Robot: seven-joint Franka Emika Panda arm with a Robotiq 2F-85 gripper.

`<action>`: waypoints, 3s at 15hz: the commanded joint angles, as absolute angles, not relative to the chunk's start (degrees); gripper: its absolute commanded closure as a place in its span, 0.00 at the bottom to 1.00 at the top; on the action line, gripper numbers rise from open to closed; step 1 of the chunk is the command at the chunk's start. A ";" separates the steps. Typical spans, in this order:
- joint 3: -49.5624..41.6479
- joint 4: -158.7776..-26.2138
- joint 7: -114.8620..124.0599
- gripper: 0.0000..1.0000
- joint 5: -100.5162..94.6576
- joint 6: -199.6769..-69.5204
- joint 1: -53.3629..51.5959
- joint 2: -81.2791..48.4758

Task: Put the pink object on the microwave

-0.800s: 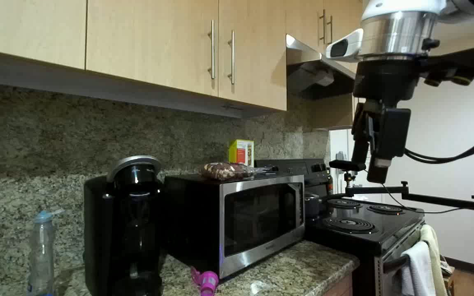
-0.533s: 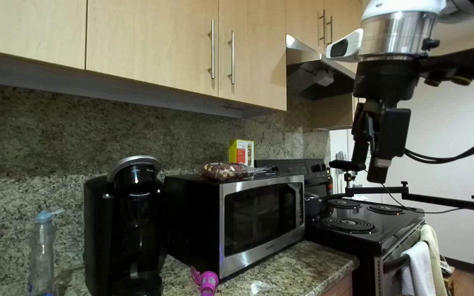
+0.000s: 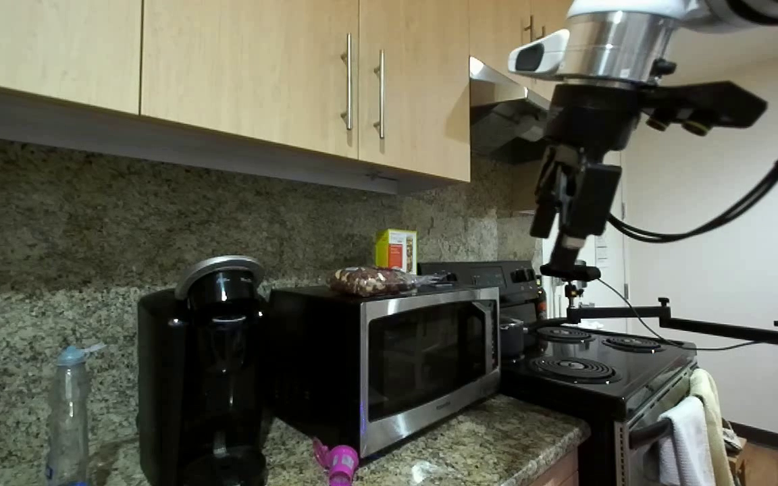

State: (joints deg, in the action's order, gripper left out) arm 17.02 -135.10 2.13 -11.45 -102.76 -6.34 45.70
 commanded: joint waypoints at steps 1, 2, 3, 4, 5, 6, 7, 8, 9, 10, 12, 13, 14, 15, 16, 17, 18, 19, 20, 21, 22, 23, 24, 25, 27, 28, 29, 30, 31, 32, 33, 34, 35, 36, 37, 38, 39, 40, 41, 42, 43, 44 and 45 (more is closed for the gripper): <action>13.71 -126.13 -6.54 0.00 -18.04 -106.68 -6.89 34.82; 12.94 -123.51 -8.70 0.00 -18.77 -107.61 -7.19 31.83; 12.08 -121.01 -10.74 0.00 -18.64 -108.46 -7.73 29.09; 11.41 -118.28 -13.11 0.00 -18.08 -108.89 -8.30 26.07; 10.85 -115.95 -15.34 0.00 -17.36 -108.97 -8.85 23.69; 10.77 -112.95 -16.61 0.00 -17.03 -107.96 -9.06 20.47; 10.49 -110.93 -18.22 0.00 -16.63 -107.63 -9.50 18.42; 10.47 -108.41 -19.11 0.00 -16.34 -107.06 -9.69 15.50; 10.44 -106.48 -20.21 0.00 -16.06 -106.52 -10.01 13.38; 10.48 -104.33 -21.11 0.00 -15.83 -105.75 -10.16 10.85; 10.38 -101.45 -22.17 0.00 -14.45 -104.55 -10.41 7.27; 10.29 -100.25 -22.38 0.00 -13.80 -104.30 -10.39 5.71; 10.03 -99.89 -23.44 0.00 -13.51 -105.66 -10.32 5.00; 9.99 -99.70 -23.46 0.00 -13.91 -105.22 -10.08 5.27; 10.47 -102.04 -20.66 0.00 -15.34 -106.61 -10.17 6.15; 10.32 -101.29 -20.94 0.00 -15.33 -106.60 -10.12 5.40; 10.19 -100.87 -21.13 0.00 -15.33 -106.59 -10.09 5.12; 10.14 -100.67 -21.19 0.00 -15.32 -106.55 -10.08 5.11; 10.65 -98.94 -21.76 0.00 -16.03 -105.21 -10.46 3.40; 10.58 -98.54 -21.74 0.00 -16.14 -105.64 -10.39 2.44; 9.97 -98.18 -23.93 0.00 -14.57 -108.39 -10.09 0.40; 9.73 -97.93 -24.14 0.00 -14.16 -109.67 -9.85 -1.47; 9.36 -97.99 -25.29 0.00 -12.82 -112.32 -9.57 -3.46; 9.18 -97.97 -25.82 0.00 -12.24 -113.61 -9.35 -4.93; 8.70 -97.60 -26.93 0.00 -10.48 -116.60 -8.73 -8.49; 8.54 -96.71 -27.35 0.00 -9.74 -117.53 -8.44 -10.74; 8.58 -96.27 -27.22 0.00 -9.20 -117.61 -8.27 -12.07; 8.34 -95.30 -24.66 0.00 -10.01 -116.63 -8.34 -13.70; 8.14 -94.89 -23.68 0.00 -10.84 -115.92 -8.49 -14.60; 7.78 -93.72 -21.88 0.00 -13.34 -114.16 -9.26 -15.92; 7.72 -93.27 -21.92 0.00 -14.13 -113.45 -9.45 -16.66; 7.71 -91.60 -21.20 0.00 -14.66 -111.93 -9.82 -18.42; 7.82 -90.90 -21.02 0.00 -14.60 -110.83 -9.98 -19.33; 7.85 -89.59 -20.75 0.00 -14.51 -109.26 -10.20 -20.79; 7.92 -89.07 -20.76 0.00 -14.45 -108.13 -10.41 -21.41; 8.08 -88.43 -22.37 0.00 -14.92 -107.04 -10.60 -22.46; 8.17 -87.87 -23.35 0.00 -15.55 -105.67 -10.84 -23.24; 8.24 -87.34 -23.85 0.00 -16.15 -105.05 -11.01 -24.05; 8.34 -87.04 -24.67 0.00 -16.50 -104.78 -11.07 -24.69; 8.41 -89.52 -22.63 0.00 -15.12 -106.98 -10.61 -22.87; 8.47 -89.13 -22.86 0.00 -15.38 -106.76 -10.76 -23.58; 8.47 -88.81 -22.96 0.00 -15.47 -106.68 -10.85 -24.09; 8.47 -88.60 -23.02 0.00 -15.51 -106.64 -10.88 -24.36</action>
State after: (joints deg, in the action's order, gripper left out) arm 8.02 -88.80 -23.15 -15.34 -106.87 -11.18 -24.28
